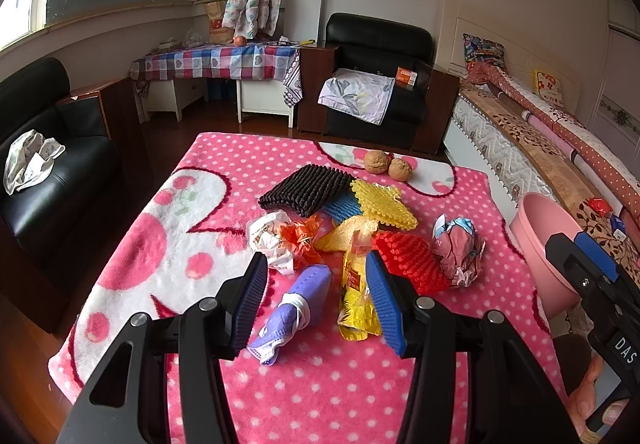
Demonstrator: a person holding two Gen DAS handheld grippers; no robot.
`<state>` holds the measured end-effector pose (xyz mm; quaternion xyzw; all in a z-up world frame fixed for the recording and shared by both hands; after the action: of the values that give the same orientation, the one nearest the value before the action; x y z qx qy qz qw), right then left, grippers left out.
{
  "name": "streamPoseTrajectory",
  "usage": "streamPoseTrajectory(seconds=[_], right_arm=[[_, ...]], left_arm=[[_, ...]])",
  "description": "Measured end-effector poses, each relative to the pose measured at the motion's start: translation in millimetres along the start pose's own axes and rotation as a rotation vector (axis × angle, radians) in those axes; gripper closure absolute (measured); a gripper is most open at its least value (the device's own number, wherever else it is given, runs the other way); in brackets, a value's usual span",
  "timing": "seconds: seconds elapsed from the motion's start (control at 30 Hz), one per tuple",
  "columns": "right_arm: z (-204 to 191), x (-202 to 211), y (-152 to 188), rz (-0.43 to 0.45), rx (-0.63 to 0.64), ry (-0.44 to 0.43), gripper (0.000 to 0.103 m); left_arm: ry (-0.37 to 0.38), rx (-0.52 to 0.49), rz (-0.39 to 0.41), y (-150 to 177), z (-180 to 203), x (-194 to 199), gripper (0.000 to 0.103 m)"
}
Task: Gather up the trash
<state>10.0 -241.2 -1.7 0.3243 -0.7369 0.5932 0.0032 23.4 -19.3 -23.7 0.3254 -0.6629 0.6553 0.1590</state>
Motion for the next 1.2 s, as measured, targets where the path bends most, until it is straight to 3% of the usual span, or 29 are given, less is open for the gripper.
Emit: streamPoseTrajectory(seconds=[0.57, 1.03, 1.2], right_arm=[[2.6, -2.0, 3.9, -0.011, -0.003, -0.001, 0.019], [9.8, -6.5, 8.3, -0.028, -0.020, 0.005, 0.020], [13.6, -11.6, 11.6, -0.049, -0.031, -0.002, 0.025]], left_arm=[[0.005, 0.000, 0.001, 0.3, 1.6, 0.7, 0.052], [0.092, -0.023, 0.004, 9.9, -16.2, -3.0, 0.052], [0.117, -0.041, -0.027, 24.6, -31.1, -8.5, 0.052]])
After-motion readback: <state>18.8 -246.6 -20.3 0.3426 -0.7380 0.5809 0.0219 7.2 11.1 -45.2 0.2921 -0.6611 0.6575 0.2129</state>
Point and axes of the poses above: each gripper's, at about its wrist camera, not at the fingertips, and x roughly against the way its jaws point, z to its right, y to its underside, the point moved 5 cm from there along -x, roughly the way its jaws point, and after that the axes turned 15 degrees about -y, right-handed, at the moved point
